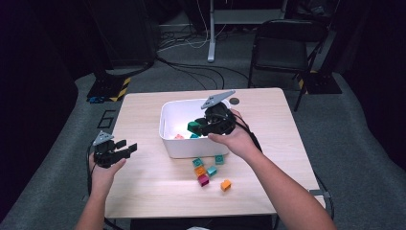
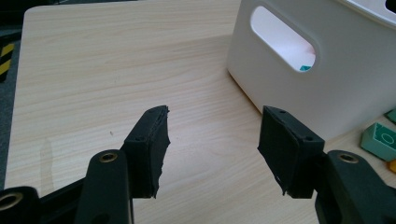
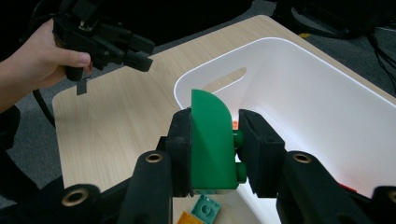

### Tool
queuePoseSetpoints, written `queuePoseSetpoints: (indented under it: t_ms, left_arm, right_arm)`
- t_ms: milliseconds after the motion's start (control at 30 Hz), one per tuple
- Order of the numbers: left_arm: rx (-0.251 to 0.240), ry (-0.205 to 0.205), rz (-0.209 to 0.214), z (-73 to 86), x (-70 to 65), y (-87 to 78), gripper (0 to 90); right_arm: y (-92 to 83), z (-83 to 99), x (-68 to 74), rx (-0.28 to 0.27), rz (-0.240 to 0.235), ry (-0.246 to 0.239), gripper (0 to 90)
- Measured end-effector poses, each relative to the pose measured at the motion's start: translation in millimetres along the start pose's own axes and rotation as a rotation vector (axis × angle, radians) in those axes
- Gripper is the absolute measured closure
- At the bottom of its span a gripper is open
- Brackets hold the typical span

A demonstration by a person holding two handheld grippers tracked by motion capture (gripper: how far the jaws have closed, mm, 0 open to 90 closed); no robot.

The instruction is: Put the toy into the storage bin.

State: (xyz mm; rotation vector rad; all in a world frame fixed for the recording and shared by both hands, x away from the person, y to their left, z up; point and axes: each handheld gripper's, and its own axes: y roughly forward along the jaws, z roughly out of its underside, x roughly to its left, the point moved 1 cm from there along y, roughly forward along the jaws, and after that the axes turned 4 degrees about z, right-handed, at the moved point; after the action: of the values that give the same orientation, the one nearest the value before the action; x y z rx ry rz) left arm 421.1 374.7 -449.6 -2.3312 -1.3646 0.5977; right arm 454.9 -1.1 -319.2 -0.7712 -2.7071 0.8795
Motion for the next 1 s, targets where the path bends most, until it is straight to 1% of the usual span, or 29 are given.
queuePoseSetpoints:
  t_ms: [33,133,167,267,467,533,600,667,833,900,933,967,1000]
  left_arm:
    - [-0.002,-0.004,0.002,0.0,-0.3,0.0,42.2]
    - [-0.009,-0.004,-0.001,-0.1,-0.3,0.0,42.2]
    - [-0.005,-0.003,0.002,-0.4,0.0,-0.6,42.1]
    - [-0.005,-0.004,0.003,-0.3,0.7,-0.7,42.2]
    - [-0.007,-0.004,0.004,-0.4,0.8,-0.4,42.2]
    - [-0.007,-0.003,0.004,-0.5,0.8,-0.4,42.2]
    - [-0.009,-0.005,0.004,-0.5,0.8,-0.4,42.2]
    - [-0.009,-0.006,0.004,-0.5,0.8,-0.3,42.2]
    - [-0.008,-0.005,0.005,-0.8,1.0,-0.6,42.2]
    - [-0.008,-0.004,0.005,-1.0,1.2,-0.9,42.2]
    - [-0.008,-0.004,0.005,-1.0,1.2,-1.0,42.2]
    - [-0.008,-0.004,0.005,-1.0,1.3,-1.0,42.2]
    - [-0.009,-0.004,0.005,-1.1,1.2,-1.0,42.2]
  right_arm:
    - [1.6,-1.8,-1.5,0.001,0.001,-0.006,65.9]
    - [7.4,-6.6,-4.5,0.009,0.009,0.005,65.9]
    - [9.6,-7.7,-6.5,0.011,0.007,0.004,65.9]
    - [16.8,-10.8,-10.4,0.021,0.010,0.023,65.9]
    - [29.1,-18.1,-20.6,0.031,0.020,0.034,65.9]
    - [32.3,-21.3,-24.0,0.038,0.030,0.046,65.9]
    - [35.5,-24.8,-28.1,0.033,0.038,0.053,65.9]
    - [41.3,-30.1,-35.2,0.035,0.053,0.045,65.9]
    - [48.2,-35.5,-40.5,0.029,0.071,0.056,65.8]
    - [52.8,-36.8,-43.5,0.027,0.075,0.056,65.8]
    - [57.9,-37.4,-45.2,0.032,0.086,0.052,65.8]
    - [57.9,-37.4,-45.2,0.032,0.086,0.052,65.8]
    - [63.3,-37.8,-46.8,0.034,0.094,0.050,65.8]
